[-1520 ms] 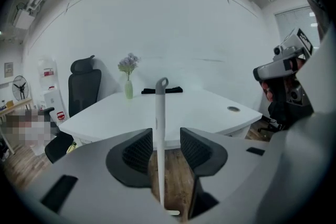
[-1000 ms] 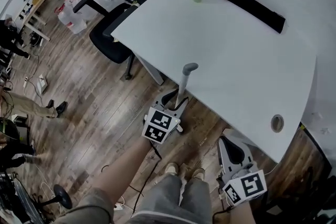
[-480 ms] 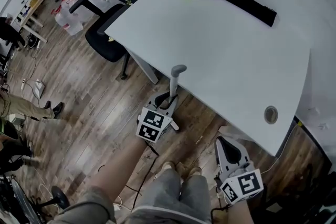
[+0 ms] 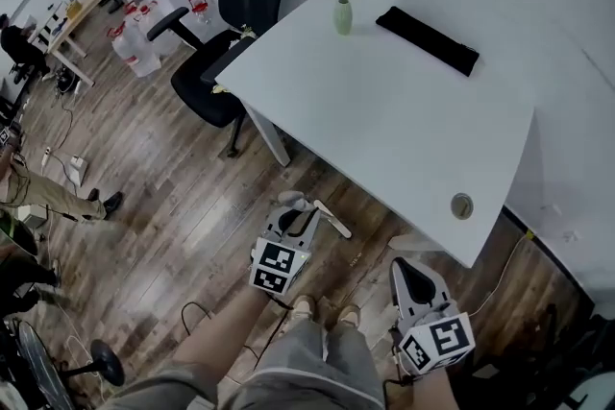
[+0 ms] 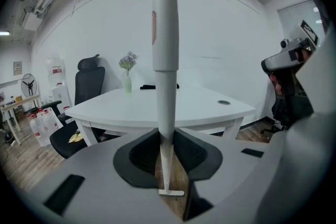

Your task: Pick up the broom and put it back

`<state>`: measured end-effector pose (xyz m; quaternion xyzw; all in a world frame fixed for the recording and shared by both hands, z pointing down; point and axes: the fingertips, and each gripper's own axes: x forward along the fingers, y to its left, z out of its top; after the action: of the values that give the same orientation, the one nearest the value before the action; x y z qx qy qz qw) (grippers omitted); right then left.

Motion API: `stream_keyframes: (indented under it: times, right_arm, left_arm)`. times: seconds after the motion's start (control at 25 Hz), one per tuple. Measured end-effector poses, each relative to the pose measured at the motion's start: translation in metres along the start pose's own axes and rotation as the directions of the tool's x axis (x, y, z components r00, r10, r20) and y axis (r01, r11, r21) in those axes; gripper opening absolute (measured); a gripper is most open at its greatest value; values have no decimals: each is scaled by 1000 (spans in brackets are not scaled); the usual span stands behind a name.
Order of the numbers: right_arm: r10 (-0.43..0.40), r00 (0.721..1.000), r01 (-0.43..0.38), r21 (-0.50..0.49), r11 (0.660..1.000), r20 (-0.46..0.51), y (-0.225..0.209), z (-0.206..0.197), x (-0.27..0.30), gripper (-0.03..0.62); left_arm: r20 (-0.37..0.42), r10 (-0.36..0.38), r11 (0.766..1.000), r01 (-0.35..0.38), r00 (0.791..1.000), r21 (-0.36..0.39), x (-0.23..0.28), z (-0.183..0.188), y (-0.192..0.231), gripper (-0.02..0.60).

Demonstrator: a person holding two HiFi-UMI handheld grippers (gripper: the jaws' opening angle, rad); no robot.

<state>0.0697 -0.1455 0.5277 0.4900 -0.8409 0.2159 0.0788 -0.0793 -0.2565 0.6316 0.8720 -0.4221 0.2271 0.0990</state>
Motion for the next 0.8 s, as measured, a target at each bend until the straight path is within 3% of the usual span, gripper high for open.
stream_keyframes:
  times: [0.24,0.44,0.8]
  right_arm:
    - [-32,999,34,-44,998,43,19,57,-47,31]
    - [-83,994,88,-69,994,73,30,98,-89,31]
    - [-101,986,117,-114,987,134,67,138,-141,32]
  left_arm:
    - [90,-32,998,36,995,-42,-60,72,-21,92]
    - [131,-73,996,78,989,-32,-112,123,-42,92]
    - [159,-104,995,104,982,7,-205,160,-64,92]
